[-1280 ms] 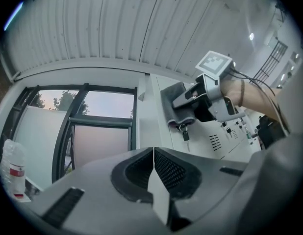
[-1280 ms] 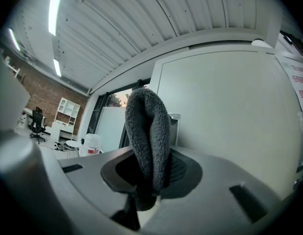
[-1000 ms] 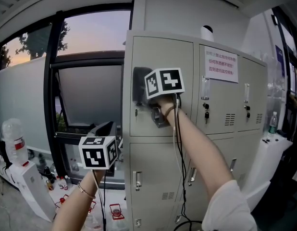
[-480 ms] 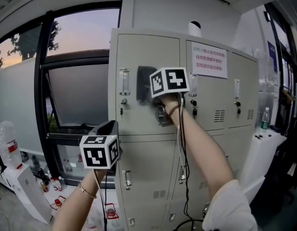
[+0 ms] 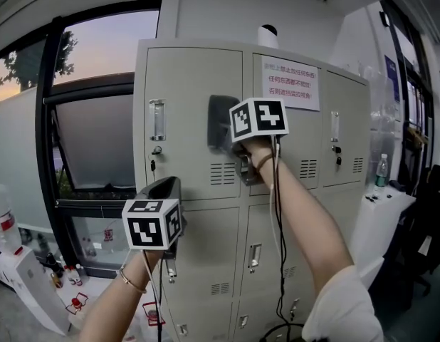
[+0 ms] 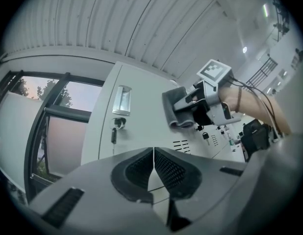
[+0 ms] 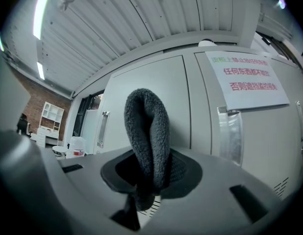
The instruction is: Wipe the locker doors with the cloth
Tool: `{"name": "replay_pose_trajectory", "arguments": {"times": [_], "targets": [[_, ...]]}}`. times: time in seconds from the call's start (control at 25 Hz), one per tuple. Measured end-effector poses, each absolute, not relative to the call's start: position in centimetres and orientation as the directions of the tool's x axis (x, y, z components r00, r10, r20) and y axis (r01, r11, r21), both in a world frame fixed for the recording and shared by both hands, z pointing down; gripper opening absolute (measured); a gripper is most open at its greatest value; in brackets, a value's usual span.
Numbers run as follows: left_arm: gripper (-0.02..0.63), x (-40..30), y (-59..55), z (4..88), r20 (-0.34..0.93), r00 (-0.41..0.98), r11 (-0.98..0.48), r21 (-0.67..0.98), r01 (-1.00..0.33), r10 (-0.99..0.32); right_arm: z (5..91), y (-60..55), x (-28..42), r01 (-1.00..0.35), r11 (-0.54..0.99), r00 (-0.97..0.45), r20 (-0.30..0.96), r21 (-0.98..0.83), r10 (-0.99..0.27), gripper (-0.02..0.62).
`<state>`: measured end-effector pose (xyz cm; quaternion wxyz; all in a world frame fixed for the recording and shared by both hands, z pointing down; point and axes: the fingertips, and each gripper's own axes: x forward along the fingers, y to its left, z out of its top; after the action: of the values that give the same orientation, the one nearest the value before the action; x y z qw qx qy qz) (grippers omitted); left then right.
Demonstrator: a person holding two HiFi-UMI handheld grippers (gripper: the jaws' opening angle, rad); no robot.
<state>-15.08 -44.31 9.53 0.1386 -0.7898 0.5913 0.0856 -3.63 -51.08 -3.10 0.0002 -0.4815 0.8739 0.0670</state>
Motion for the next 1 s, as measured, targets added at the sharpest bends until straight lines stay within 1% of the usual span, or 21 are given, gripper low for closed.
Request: {"name": "replay_pose_trajectory", "arguments": {"times": [0.72, 1.0], "targets": [[0.011, -6.2, -47.7, 9.1, -0.289, 0.333, -0.312, -0.118, -0.943, -0.897, -3.3, -53.1, 7.4, -0.878, 0.469, -0.476, -0.079, 0.096, -0.876, 0.075], [0.011, -3.6, -48.3, 9.1, -0.29, 0.348, -0.326, -0.124, -0.937, -0.891, -3.3, -53.3, 9.7, -0.871, 0.482, -0.489, -0.078, 0.097, -0.869, 0.078]]}}
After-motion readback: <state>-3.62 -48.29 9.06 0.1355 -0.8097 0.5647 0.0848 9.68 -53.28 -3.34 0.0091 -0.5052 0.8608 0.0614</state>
